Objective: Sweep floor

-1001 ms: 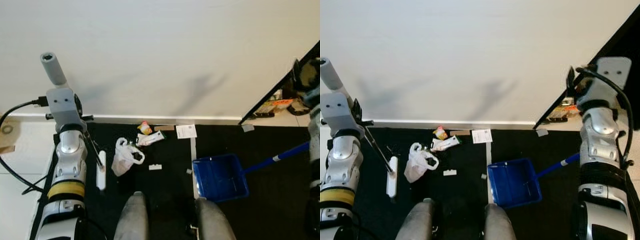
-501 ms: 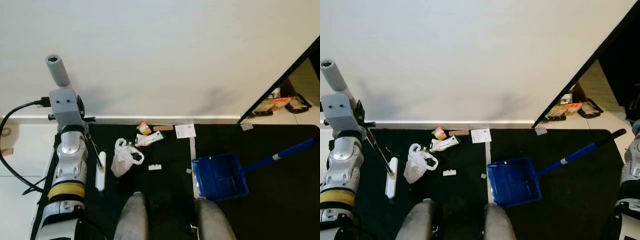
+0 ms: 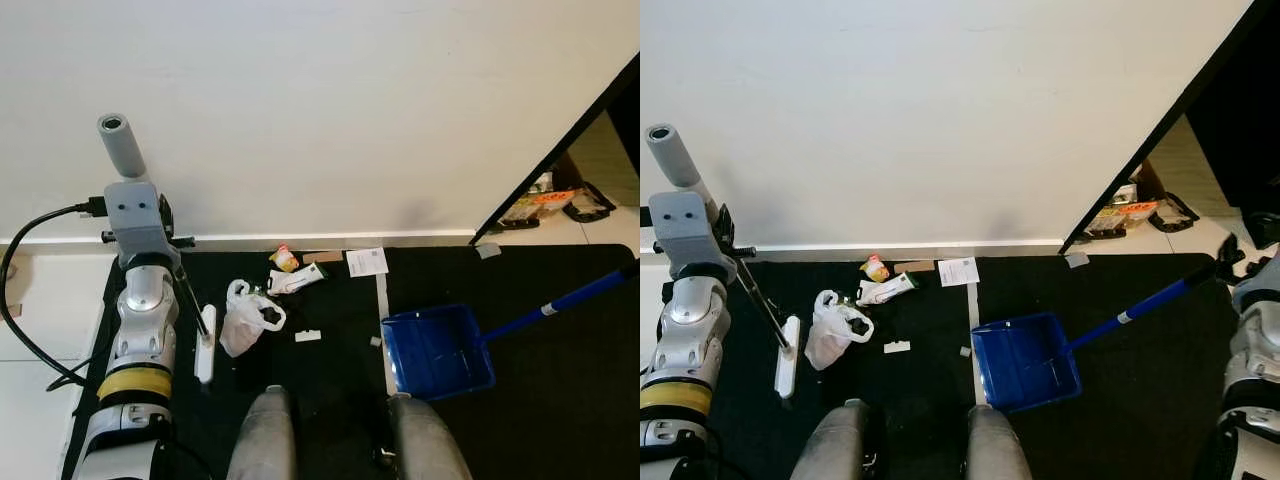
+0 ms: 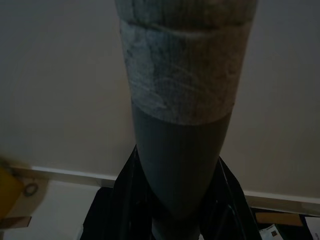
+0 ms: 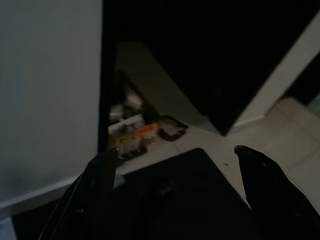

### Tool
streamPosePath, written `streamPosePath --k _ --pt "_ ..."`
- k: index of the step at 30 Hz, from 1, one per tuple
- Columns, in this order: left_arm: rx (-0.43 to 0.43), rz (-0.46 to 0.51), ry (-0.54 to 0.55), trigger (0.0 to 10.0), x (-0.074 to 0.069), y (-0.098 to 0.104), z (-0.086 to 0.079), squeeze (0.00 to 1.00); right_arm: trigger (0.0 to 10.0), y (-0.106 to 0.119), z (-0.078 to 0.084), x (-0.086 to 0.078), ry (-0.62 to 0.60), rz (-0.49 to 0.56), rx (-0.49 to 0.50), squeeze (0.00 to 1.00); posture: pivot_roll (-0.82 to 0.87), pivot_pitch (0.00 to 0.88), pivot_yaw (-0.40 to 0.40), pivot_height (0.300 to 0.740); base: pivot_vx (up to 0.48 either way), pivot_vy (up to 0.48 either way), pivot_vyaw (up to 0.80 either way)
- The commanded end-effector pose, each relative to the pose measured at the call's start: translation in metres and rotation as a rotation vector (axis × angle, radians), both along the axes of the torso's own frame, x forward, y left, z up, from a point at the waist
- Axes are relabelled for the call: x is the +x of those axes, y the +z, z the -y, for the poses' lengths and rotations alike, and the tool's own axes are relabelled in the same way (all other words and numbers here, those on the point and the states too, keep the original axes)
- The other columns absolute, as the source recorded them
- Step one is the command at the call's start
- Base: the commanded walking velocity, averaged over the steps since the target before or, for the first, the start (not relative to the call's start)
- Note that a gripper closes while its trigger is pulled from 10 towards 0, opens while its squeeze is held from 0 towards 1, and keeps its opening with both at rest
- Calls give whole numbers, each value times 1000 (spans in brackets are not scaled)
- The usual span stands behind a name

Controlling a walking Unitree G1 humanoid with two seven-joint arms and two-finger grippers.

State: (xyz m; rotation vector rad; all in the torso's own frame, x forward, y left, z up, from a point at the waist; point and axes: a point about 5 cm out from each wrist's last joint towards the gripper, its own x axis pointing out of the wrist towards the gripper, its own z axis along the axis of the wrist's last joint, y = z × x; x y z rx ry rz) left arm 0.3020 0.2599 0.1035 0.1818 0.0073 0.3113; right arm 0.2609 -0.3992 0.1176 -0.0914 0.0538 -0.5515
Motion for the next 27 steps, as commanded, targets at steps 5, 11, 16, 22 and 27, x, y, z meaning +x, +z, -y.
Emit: streamPosePath --k 5,11,16,22,27 --pt "2 4 -1 10000 -2 0 2 0 10000 -12 0 -6 30 -36 40 0 25 177 -39 731 0 0 0" --pt "-29 31 -28 10000 -1 4 8 0 10000 -16 -4 -2 53 -56 43 0 37 216 -41 731 0 0 0" --pt "-65 70 -42 10000 2 11 9 0 10000 -11 -4 1 64 -43 34 0 50 259 -40 731 0 0 0" --pt "-93 94 -47 10000 3 15 10 0 10000 -4 -1 4 64 -27 25 0 54 291 -37 731 0 0 0" --pt "-98 115 -63 10000 6 23 10 0 10000 8 6 5 34 -1 -7 0 62 328 -37 731 0 0 0"
